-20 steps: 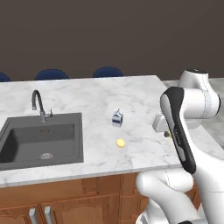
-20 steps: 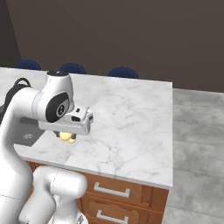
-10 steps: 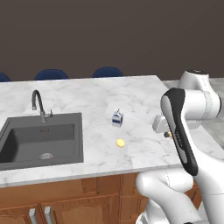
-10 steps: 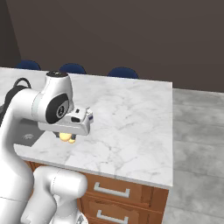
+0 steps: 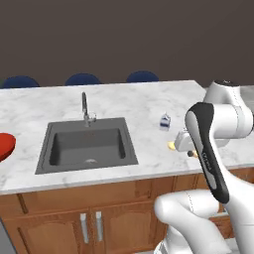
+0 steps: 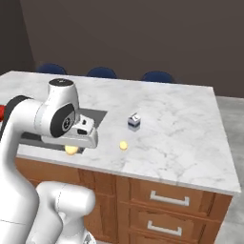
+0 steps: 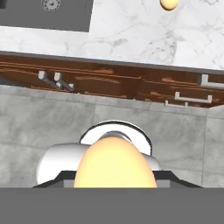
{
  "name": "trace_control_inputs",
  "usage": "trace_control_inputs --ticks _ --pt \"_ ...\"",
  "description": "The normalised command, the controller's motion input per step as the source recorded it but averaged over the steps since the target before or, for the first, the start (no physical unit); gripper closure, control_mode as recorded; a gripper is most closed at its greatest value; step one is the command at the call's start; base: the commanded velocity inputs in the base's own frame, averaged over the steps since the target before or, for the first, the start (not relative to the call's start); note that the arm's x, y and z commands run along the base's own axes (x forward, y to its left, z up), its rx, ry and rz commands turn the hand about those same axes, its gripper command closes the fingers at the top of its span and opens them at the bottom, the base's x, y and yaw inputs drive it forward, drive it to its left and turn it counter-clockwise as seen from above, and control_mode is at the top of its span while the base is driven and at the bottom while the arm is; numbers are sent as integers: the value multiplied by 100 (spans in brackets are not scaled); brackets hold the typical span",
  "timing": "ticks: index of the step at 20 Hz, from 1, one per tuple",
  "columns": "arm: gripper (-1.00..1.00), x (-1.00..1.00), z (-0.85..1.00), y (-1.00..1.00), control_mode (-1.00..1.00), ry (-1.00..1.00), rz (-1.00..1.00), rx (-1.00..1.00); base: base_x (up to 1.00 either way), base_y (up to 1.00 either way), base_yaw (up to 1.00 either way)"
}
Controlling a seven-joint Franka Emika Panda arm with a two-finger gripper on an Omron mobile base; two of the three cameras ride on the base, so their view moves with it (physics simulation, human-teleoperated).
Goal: Gather the eggs and milk located in the vicinity of the sink area and place them right next to the bowl.
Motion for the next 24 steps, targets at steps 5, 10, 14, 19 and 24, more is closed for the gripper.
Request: trace_control_inputs --ticks 5,10,14,19,24 --pt "100 0 0 0 100 0 0 0 -2 100 -15" --pt "100 0 0 0 100 0 0 0 0 100 -18" --pt "100 0 0 0 100 0 0 0 0 100 -17" --pt "100 0 0 0 100 0 0 0 5 100 -15" --pt "100 0 0 0 100 0 0 0 41 87 -8"
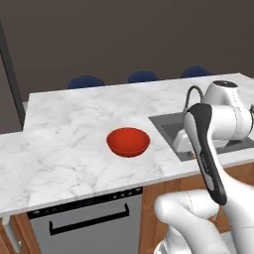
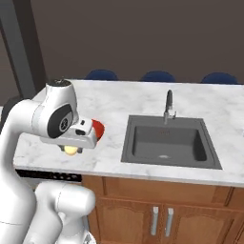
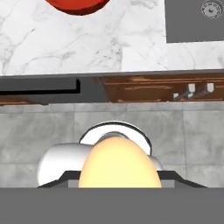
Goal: Gather the eggs and milk located in the vicinity of the sink area and place them right next to the bowl.
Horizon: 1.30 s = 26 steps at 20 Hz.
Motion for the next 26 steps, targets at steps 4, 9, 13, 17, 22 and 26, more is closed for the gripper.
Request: trace_control_inputs --ticks 4,9,13,17,22,26 --pt "100 0 0 0 100 0 0 0 97 39 0" --pt "100 0 0 0 100 0 0 0 55 8 0" --pt "100 34 -4 0 -100 1 4 1 0 0 0" --pt "100 48 -13 -11 -100 0 17 4 0 0 0" --pt "100 60 -29 -19 -100 0 22 2 0 0 0" --pt "100 37 -25 -43 -100 -3 26 0 0 0 0"
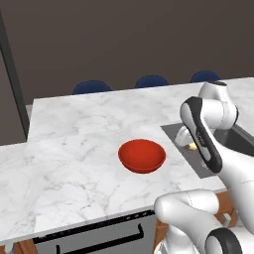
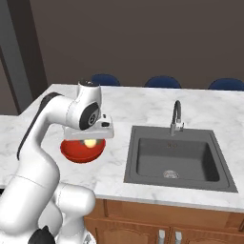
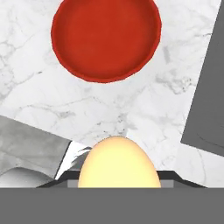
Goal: Gather the eggs and milk located in the vicinity of the sink area and place them right next to the bowl.
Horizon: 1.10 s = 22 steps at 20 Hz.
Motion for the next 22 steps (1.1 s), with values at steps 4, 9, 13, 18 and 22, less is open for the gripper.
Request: trace_control_inputs --ticks 4,9,13,18,22 --pt "100 21 -12 -44 -100 -7 21 -1 0 0 0" --pt "100 1 -23 -16 -100 -14 14 0 0 0 0" --pt "100 6 -34 -8 -100 -24 10 10 0 0 0" --pt "100 6 -21 0 -100 -17 19 16 0 0 0" --pt "100 63 2 0 -100 7 38 13 0 0 0"
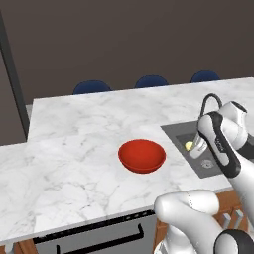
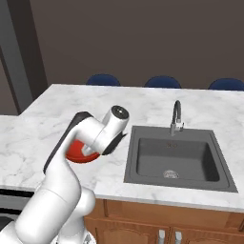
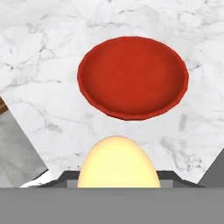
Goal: Gather the eggs and milk located in the vicinity of the sink area and place them right next to the bowl.
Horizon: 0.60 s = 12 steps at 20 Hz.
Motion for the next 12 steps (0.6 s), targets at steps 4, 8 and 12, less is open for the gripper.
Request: trace_control_inputs --ticks 4,8,12 --pt "100 46 20 -6 -100 29 44 4 0 0 0" --pt "100 32 9 -18 -100 17 37 0 0 0 0" --pt "100 3 -10 -5 -100 0 14 0 0 0 0"
